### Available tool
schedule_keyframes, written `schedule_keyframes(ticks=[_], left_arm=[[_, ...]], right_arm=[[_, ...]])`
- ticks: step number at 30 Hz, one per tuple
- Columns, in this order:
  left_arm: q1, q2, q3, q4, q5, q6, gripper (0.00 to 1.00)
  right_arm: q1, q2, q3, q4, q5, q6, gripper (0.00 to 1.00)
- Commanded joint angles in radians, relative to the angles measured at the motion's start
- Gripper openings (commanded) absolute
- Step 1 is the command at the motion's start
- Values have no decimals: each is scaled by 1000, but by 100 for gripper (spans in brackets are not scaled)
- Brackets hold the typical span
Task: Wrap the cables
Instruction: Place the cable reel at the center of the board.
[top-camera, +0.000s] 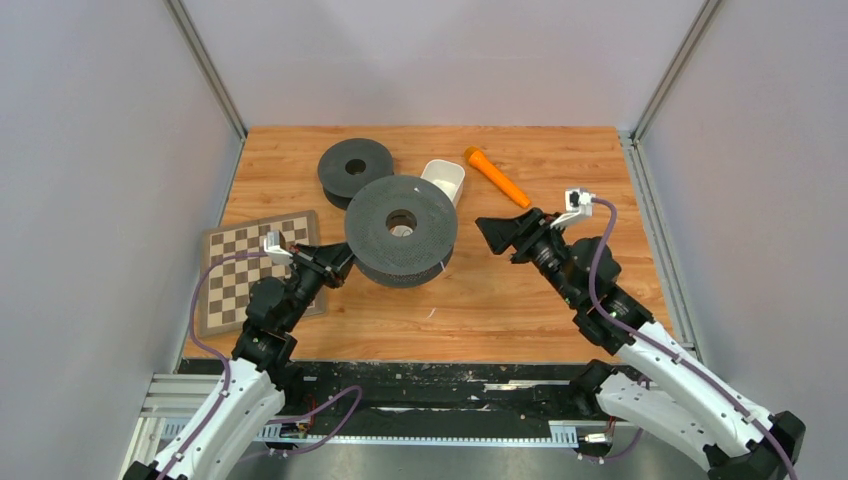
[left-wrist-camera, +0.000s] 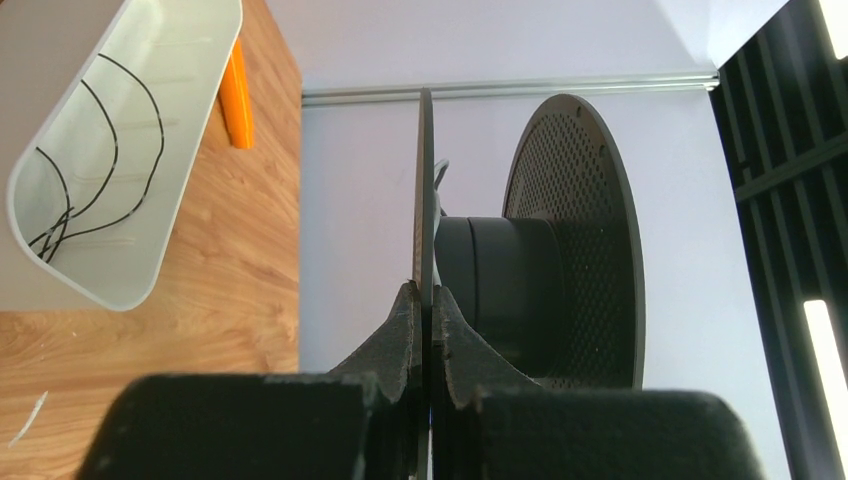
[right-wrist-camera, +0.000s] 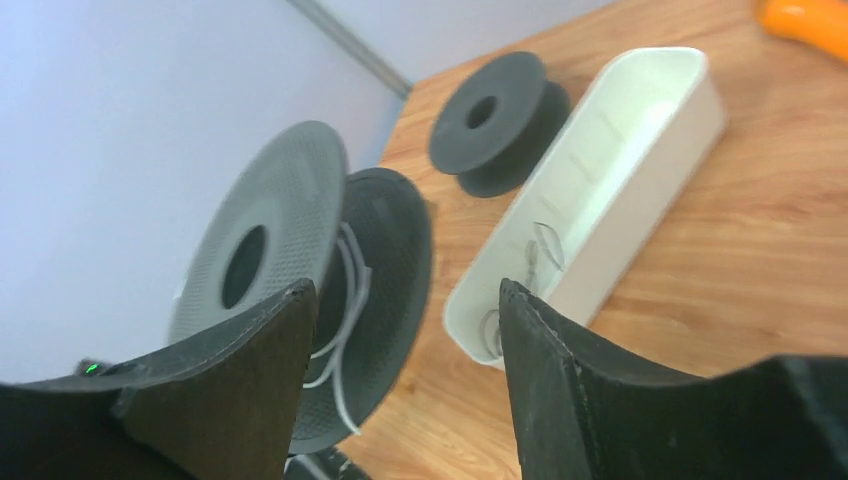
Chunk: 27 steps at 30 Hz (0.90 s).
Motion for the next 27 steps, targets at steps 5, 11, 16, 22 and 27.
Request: schedule_keyframes(ticks=[5,11,16,22,27], left_arm=[[-5,14,19,166,66,52,0],[-3,41,-7,237,117,69,0],[-4,61,-19,284,127,75,0],[-5,111,-39,339,160,68,0],[-4,109,-82,371,148,48,2]], right_arm=[[-86,89,15,310,-588,122,64],[-87,168,18,344,-635,176,59],[-89,180,-35,418,-618,275,51],[-104,187,-88,505,-610,368,25],[-158,153,-163,570,-552,486,0]])
